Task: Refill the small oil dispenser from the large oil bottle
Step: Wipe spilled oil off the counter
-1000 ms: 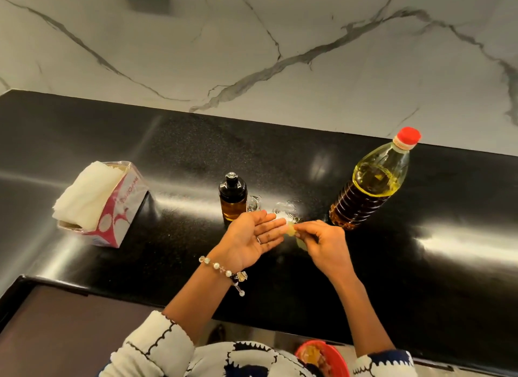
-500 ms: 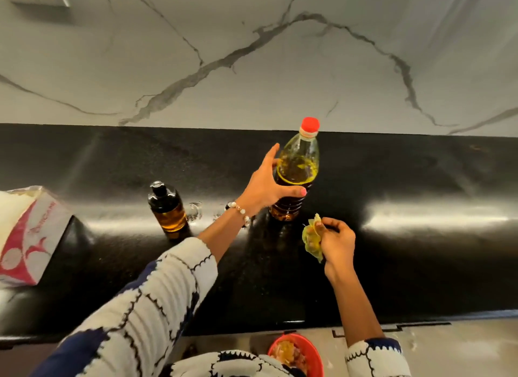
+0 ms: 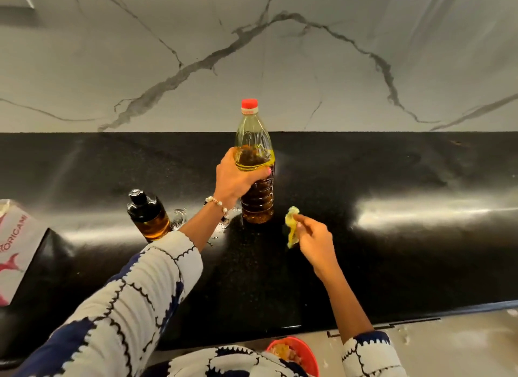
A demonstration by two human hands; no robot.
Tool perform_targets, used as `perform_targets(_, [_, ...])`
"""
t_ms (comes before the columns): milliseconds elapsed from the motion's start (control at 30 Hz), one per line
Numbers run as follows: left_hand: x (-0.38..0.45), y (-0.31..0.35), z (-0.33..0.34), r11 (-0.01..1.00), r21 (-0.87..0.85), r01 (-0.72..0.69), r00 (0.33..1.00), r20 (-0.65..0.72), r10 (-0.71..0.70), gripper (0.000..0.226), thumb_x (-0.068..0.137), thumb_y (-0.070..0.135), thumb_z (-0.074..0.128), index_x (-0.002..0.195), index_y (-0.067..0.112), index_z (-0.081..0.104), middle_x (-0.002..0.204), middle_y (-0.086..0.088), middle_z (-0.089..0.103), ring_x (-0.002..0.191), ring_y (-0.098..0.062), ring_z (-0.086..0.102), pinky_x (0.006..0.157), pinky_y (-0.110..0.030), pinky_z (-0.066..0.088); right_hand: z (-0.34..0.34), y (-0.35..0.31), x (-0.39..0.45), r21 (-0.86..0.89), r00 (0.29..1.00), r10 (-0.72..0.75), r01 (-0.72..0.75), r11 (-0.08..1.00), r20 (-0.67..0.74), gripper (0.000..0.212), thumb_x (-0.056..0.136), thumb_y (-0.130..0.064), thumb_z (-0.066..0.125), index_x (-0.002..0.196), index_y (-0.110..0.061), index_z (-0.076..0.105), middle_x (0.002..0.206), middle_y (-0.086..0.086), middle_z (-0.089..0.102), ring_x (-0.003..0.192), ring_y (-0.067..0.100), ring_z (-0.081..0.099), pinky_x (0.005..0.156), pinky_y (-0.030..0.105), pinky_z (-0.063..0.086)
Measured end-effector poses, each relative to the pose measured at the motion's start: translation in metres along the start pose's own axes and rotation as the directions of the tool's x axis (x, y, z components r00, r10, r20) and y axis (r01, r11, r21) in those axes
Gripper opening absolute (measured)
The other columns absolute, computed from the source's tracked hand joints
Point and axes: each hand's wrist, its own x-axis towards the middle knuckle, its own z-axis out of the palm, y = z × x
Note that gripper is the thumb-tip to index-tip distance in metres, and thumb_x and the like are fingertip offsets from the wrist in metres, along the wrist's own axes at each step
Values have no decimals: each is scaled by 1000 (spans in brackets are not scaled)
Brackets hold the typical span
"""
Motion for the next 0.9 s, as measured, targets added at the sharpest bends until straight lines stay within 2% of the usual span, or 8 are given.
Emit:
perform_targets(67, [5, -1, -12, 1000, -23, 17, 1000, -26, -17, 60, 52, 34, 90, 103, 28, 58, 100, 8, 69, 94, -9, 67, 88, -39, 57, 8, -1, -1, -149, 992, -123, 119, 982, -15, 35, 97, -11, 48, 131, -15, 57, 110, 4, 67, 80, 5, 62, 64, 9, 44])
perform_targets(200, [16, 9, -40, 998, -63, -5, 993, -119, -2, 64, 50, 36, 89, 105, 27, 58, 102, 6, 68, 95, -10, 66, 87, -37, 57, 22, 0, 3, -388, 904, -375, 276, 879, -207, 33, 93, -6, 52, 124, -4, 60, 122, 11, 63, 118, 24, 54, 97, 26, 40])
perform_targets(267, [21, 17, -54, 998, -56, -37, 988, -150, 28, 63, 49, 35, 89, 104, 25, 59, 100, 5, 69, 94, -11, 67, 86, -37, 57, 36, 2, 6, -532, 911, -412, 348, 771, -1, 42, 95, -9, 49, 136, -2, 48, 137, 15, 52, 131, 27, 43, 110, 32, 33])
perform_targets(367, [26, 27, -72, 996, -34, -79, 983, -171, 72, 62, 51, 33, 90, 104, 26, 59, 99, 7, 69, 93, -9, 67, 85, -34, 57, 61, 9, 17, -694, 924, -302, 376, 614, 233, 56, 102, -20, 36, 149, 2, 16, 157, 21, 18, 147, 30, 11, 121, 38, 8])
perform_targets(500, [26, 33, -90, 995, -16, -99, 979, -180, 94, 66, 52, 36, 90, 109, 23, 59, 99, 7, 68, 93, -8, 66, 85, -33, 57, 95, -14, 39, -670, 895, -298, 447, 592, 333, 59, 104, -23, 29, 150, 2, 4, 159, 23, 3, 148, 33, -3, 119, 39, -5])
perform_targets(767, [24, 28, -110, 997, -3, -73, 981, -180, 71, 64, 53, 35, 90, 108, 25, 59, 99, 8, 68, 93, -7, 66, 85, -32, 57, 126, -9, -3, -457, 676, -418, 727, 513, 607, 58, 104, -27, 28, 152, -10, 2, 159, 5, -7, 147, 19, -11, 121, 34, -6])
perform_targets(833, [23, 25, -112, 998, -14, -64, 983, -172, 60, 65, 54, 33, 90, 111, 22, 59, 100, 7, 68, 93, -7, 66, 84, -30, 57, 102, 7, 0, -461, 699, -462, 711, 531, 546, 57, 101, -26, 28, 152, -10, 9, 160, 5, 1, 148, 19, -4, 121, 32, -4])
perform_targets(900, [22, 24, -114, 998, -19, -56, 984, -168, 52, 65, 55, 31, 90, 111, 21, 58, 101, 7, 68, 93, -7, 65, 84, -29, 57, 83, 13, 18, -497, 784, -444, 619, 609, 433, 56, 99, -19, 36, 150, -4, 18, 159, 14, 15, 148, 27, 7, 120, 31, -1])
